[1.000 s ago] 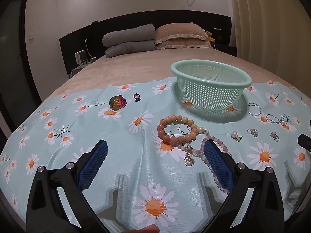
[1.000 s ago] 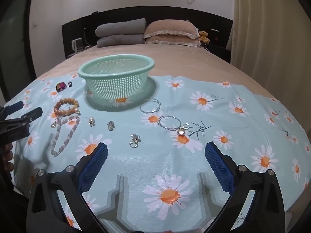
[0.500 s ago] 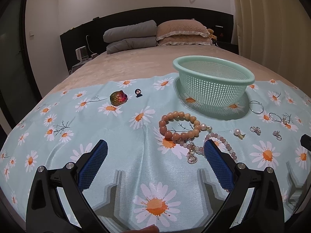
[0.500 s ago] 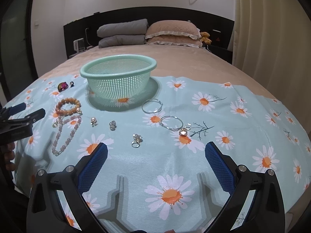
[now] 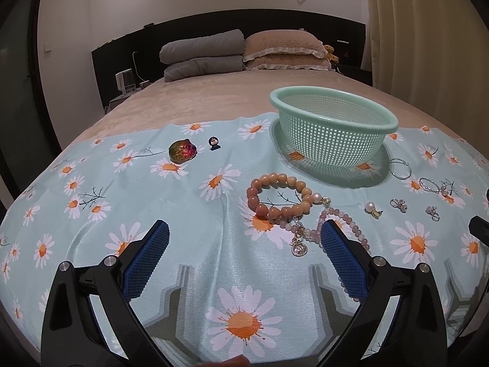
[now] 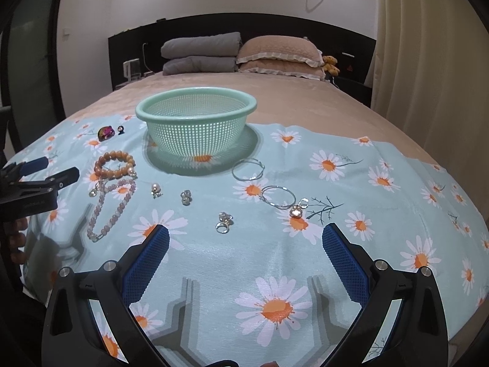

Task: Organize jewelry

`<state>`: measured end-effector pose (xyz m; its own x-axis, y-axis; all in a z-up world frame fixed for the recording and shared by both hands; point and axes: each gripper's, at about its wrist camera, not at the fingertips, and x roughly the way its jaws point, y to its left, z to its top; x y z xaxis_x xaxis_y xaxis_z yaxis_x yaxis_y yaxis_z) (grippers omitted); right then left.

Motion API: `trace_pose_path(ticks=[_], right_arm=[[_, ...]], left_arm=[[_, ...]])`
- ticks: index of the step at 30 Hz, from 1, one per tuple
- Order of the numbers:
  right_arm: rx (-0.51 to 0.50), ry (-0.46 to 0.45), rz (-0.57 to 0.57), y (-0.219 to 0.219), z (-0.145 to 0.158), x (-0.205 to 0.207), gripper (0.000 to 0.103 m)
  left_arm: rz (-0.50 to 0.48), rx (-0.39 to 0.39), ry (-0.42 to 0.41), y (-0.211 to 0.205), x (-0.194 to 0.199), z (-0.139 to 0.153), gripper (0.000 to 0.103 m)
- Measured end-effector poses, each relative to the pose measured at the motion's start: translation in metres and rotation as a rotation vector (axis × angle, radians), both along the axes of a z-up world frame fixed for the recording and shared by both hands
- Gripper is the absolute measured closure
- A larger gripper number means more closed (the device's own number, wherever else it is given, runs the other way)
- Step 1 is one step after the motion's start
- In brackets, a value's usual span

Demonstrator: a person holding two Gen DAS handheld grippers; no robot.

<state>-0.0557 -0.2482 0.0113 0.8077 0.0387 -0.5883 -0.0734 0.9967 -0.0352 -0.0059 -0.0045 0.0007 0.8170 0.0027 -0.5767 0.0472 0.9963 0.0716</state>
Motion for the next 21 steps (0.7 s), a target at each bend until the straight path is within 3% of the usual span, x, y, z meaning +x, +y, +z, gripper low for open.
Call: trace_pose_path(ticks=[11, 15, 21], right_arm=[[-0.026, 0.01, 0.011, 0.004, -0.001, 0.002, 0.008], [-0.015, 0.014, 0.007, 0.0, 0.001, 0.006, 0.008], [0.038, 0.021, -0.017, -0.011, 0.004, 0.016, 0.007]], left_arm=[[-0.012, 0.024, -0.014, -0.004, -0.001, 0.003, 0.006], [-0.056, 0.003, -0.009, -0.007, 0.004, 0.008, 0.006], [-0.041, -0.059, -0.03, 0.001, 0.025, 0.015, 0.006]])
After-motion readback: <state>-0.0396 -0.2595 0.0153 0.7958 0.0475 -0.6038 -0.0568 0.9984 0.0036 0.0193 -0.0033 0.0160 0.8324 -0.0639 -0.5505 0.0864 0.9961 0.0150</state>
